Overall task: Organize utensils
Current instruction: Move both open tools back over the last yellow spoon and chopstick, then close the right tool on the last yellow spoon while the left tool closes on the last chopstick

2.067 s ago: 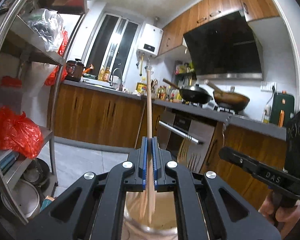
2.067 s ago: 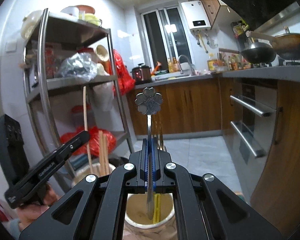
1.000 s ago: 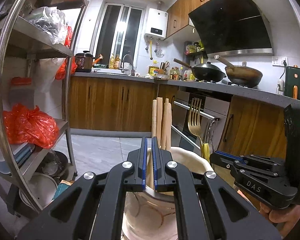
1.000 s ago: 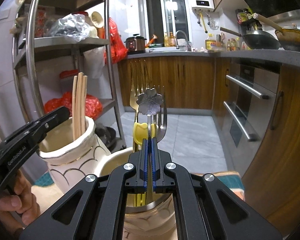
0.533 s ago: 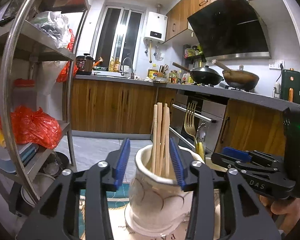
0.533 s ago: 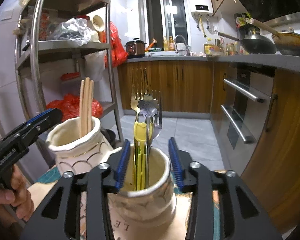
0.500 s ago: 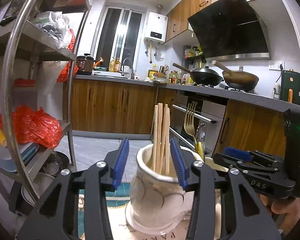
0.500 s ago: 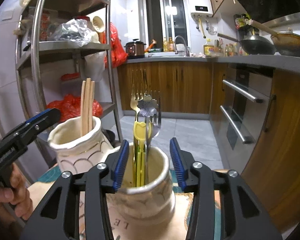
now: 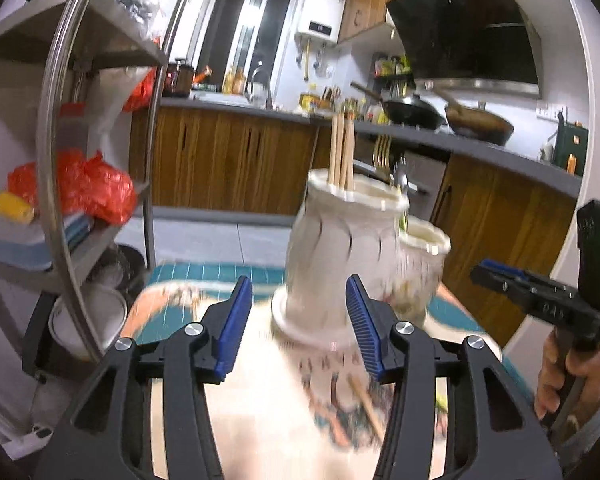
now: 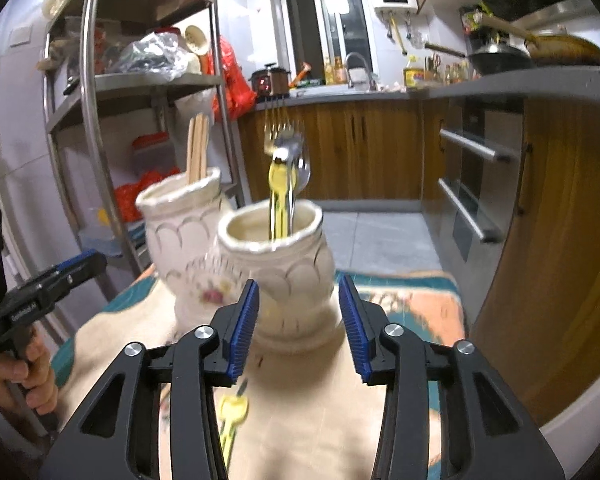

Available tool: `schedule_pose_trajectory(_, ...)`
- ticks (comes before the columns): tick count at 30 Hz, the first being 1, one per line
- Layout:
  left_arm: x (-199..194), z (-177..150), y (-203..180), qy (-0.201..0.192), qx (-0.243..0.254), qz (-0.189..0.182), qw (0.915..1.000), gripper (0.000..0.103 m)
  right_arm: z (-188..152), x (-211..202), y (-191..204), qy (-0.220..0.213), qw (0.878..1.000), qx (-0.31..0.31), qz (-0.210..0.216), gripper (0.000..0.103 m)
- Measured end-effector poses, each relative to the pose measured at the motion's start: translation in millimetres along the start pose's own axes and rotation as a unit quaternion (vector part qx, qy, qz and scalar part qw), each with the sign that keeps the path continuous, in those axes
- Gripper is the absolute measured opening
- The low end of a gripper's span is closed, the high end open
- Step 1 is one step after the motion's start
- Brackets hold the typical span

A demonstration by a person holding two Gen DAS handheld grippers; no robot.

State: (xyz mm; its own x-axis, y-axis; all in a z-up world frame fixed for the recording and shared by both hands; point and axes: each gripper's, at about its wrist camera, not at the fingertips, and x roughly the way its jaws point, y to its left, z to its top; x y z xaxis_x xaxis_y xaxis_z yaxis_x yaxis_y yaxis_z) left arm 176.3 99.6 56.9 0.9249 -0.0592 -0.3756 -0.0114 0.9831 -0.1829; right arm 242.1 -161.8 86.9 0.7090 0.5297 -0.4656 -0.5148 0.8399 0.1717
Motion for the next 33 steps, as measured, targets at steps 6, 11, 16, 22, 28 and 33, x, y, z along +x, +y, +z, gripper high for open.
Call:
schedule_pose_trajectory(6,1.1,-29.0,-7.4,0.067,0.011,-0.019,0.9975,0.034,-22.7,5.0,-1.9,0.064,0.998,0.012,0.022,0.038)
schedule_pose_trajectory(11,7.1,-45.1,-31.7,0.118,0.049,-0.04,0.991,0.031,-42.8,11.2,6.2,0.127,0.99,0.011,0.056,0.037)
schedule_pose_trajectory(16,11.9,-56.4,-56.6,0.159,0.085,-0.038,0.9828,0.031,-54.4,6.2,17.0,0.146,0.986,0.002,0.077,0.035)
schedule_pose_trajectory(22,22.8,-72.2,-66.7,0.221,0.109,-0.035,0.9684,0.03,-66.9,12.1,45.5,0.196,0.976,-0.042,0.082,0.035)
schedule_pose_trajectory(28,28.1,-67.6,-68.8,0.262,0.119,-0.02,0.9574,0.021,-66.4,22.9,60.8,0.25,0.963,-0.087,0.047,0.022)
schedule_pose_trajectory(33,39.9,-52.6,-63.5,0.333,0.126,-0.031,0.9338,0.014,-53.5,36.6,63.0,0.338,0.93,-0.133,0.055,0.018)
